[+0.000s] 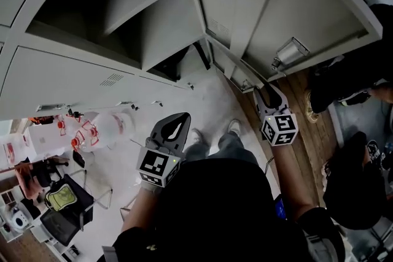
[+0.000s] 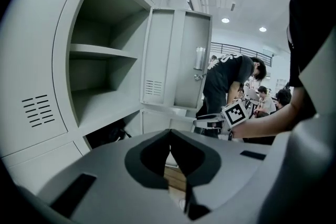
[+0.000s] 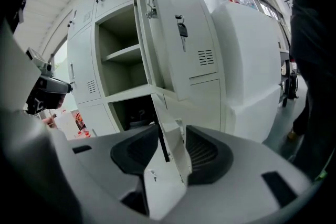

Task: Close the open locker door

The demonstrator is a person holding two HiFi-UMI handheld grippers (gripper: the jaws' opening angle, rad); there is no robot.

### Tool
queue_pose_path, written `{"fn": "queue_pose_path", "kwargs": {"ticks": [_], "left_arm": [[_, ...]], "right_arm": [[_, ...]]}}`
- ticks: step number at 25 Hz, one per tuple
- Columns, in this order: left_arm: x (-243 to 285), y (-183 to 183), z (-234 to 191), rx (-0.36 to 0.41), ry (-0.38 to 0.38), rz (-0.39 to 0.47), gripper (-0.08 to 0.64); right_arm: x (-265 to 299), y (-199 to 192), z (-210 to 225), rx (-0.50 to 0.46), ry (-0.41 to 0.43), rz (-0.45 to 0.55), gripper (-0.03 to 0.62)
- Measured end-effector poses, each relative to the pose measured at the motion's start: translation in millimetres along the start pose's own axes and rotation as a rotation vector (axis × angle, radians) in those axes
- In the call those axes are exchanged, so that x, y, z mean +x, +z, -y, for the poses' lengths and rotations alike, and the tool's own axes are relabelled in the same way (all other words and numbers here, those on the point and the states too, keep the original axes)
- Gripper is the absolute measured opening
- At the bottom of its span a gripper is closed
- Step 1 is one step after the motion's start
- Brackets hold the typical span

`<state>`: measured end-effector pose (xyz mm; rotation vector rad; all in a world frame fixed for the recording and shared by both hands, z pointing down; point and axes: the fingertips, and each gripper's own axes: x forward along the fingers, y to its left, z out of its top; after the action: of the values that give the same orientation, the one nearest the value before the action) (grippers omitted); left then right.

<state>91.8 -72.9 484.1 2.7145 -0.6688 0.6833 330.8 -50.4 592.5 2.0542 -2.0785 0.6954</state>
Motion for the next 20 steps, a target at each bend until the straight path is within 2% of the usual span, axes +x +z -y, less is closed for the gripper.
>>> {"fn": "queue_pose_path", "kwargs": {"ticks": [9,14,20], "left_arm": [[-10,-8,3,-0.03,0.055,0.013,0.023],[-29,-21,-7,-0.056,0.08,0.019,0.023],[-59,-28,-22,-0.037,0.098,0.051,0.023]], "right_arm": [[2,-3,-7,-0.029,0.042,-0.023,0.141],[-1,-10,-27,-0.04,0.053,-0.038,0.126],[-2,-20,-62,-0.036,0.061,-0.053,0.124]]}}
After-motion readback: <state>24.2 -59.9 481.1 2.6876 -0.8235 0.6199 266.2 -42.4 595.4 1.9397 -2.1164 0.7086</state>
